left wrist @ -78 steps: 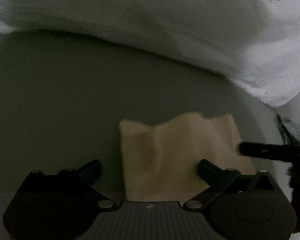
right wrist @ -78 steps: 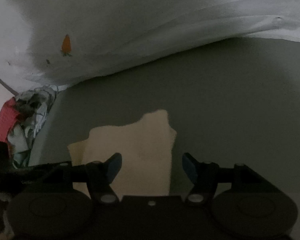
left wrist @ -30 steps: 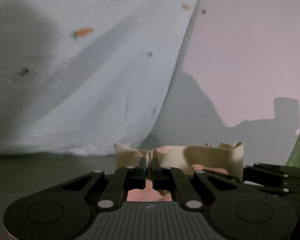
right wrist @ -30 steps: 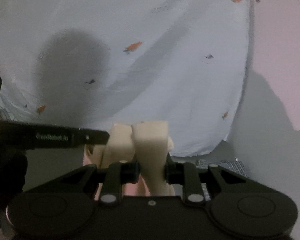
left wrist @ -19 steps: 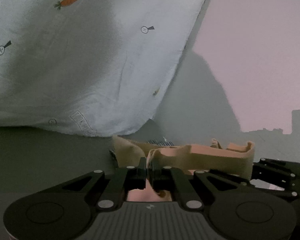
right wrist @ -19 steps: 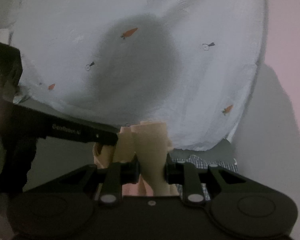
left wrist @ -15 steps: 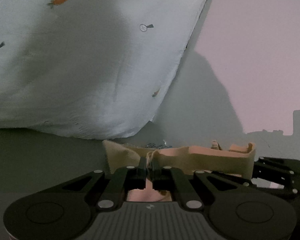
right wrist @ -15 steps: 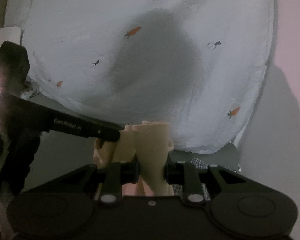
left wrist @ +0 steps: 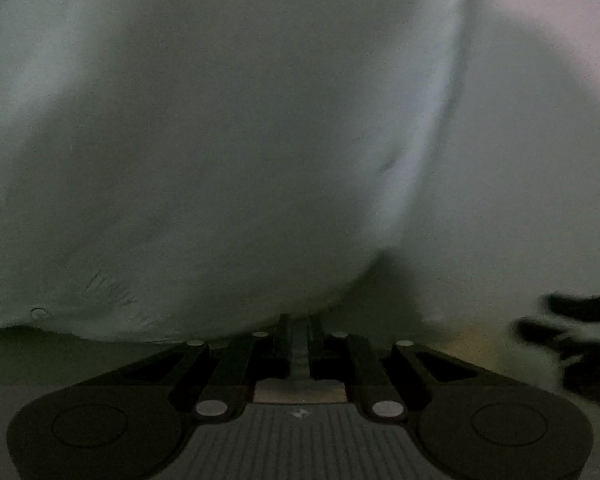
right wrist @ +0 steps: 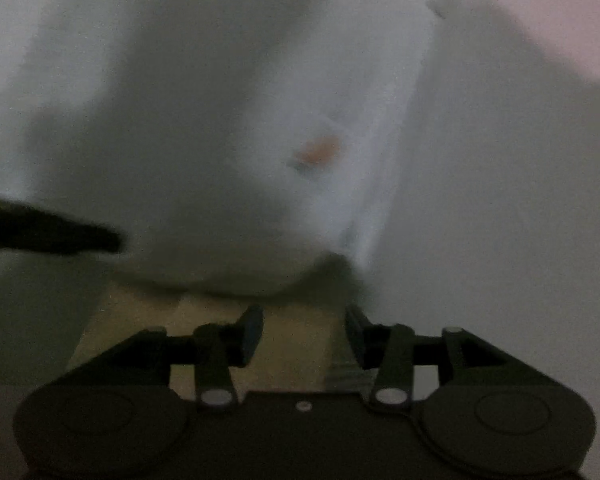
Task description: Fold clothes
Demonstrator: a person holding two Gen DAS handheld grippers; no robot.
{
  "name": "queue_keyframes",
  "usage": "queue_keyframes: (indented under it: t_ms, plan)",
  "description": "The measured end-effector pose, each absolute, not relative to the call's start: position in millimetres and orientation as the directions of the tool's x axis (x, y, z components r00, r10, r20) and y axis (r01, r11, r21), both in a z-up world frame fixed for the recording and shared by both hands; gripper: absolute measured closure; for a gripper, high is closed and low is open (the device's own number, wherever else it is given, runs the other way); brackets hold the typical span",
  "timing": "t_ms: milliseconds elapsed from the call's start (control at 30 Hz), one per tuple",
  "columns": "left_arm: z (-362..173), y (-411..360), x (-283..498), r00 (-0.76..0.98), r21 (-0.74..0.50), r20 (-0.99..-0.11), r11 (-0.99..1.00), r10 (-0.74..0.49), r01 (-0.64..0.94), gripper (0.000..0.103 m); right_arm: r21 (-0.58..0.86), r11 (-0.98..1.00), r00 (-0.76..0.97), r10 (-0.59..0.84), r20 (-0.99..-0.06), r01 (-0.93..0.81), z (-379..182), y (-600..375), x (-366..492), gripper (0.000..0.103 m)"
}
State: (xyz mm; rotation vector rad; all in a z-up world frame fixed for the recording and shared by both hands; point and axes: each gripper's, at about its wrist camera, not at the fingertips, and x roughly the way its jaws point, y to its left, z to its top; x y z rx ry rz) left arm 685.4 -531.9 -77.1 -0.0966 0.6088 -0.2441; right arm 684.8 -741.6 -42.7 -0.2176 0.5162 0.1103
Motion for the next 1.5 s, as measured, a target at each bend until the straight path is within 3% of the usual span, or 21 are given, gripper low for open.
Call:
queue_keyframes:
  t_ms: [200, 333, 433, 533, 600, 667, 767, 900, 1167, 1333, 1500]
  plan:
    - [-111.8, -525.0, 694.2, 0.756, -0.143, -0.608, 0.97, -0.244, 0.198, 0.076, -0.001, 0.994, 0.857, 0.094, -0.507, -0.11, -75.3, -742.9, 694.7, 0.057]
    - [-140.9, -528.1, 680.9, 0.708, -0.126, -0.658, 0.964, -0.257, 0.233, 0.047, 0.089, 0.984, 0.78, 0.175, -0.601, -0.153, -130.2, -721.9, 680.3, 0.057]
    - [-162.7, -530.4, 670.9, 0.669, -0.115, -0.694, 0.959, -0.265, 0.261, 0.044, 0.104, 0.987, 0.753, 0.162, -0.638, -0.124, -157.2, -714.6, 681.5, 0.055]
    - [-177.2, -527.1, 664.8, 0.643, -0.113, -0.719, 0.958, -0.263, 0.265, 0.039, 0.107, 0.992, 0.749, 0.117, -0.652, -0.062, -150.9, -716.2, 682.2, 0.045]
    - [-161.0, -512.2, 665.1, 0.641, -0.157, -0.722, 0.964, -0.26, 0.214, 0.039, 0.087, 0.994, 0.767, 0.101, -0.634, -0.058, -138.1, -715.3, 667.9, 0.027]
    - [-136.4, -496.4, 652.8, 0.688, -0.159, -0.681, 0.968, -0.251, 0.195, 0.04, 0.069, 0.994, 0.791, 0.11, -0.601, -0.086, -120.6, -712.0, 649.9, 0.019]
    - [-98.7, -473.6, 625.6, 0.758, -0.119, -0.611, 0.973, -0.228, 0.197, 0.039, 0.018, 0.994, 0.823, 0.096, -0.56, -0.103, -94.3, -699.2, 606.5, 0.016]
    - [-56.0, -436.1, 566.3, 0.814, -0.085, -0.543, 0.978, -0.207, 0.193, 0.029, 0.057, 0.99, 0.857, 0.142, -0.496, -0.131, -52.4, -668.5, 561.6, 0.004]
    - [5.3, -351.8, 402.7, 0.885, -0.082, -0.45, 0.992, -0.122, 0.095, 0.001, 0.16, 0.954, 0.901, 0.293, -0.32, -0.253, 7.2, -596.7, 443.2, 0.0]
    - [34.7, -298.7, 319.0, 0.936, -0.148, -0.343, 0.988, -0.084, 0.034, 0.0, 0.192, 0.927, 0.877, 0.37, -0.307, -0.324, 16.7, -553.6, 393.3, 0.0]
    - [50.0, -252.7, 273.1, 0.967, -0.202, -0.254, 0.979, -0.02, -0.032, 0.0, 0.135, 0.953, 0.893, 0.303, -0.333, -0.273, 18.8, -501.1, 347.3, 0.0]
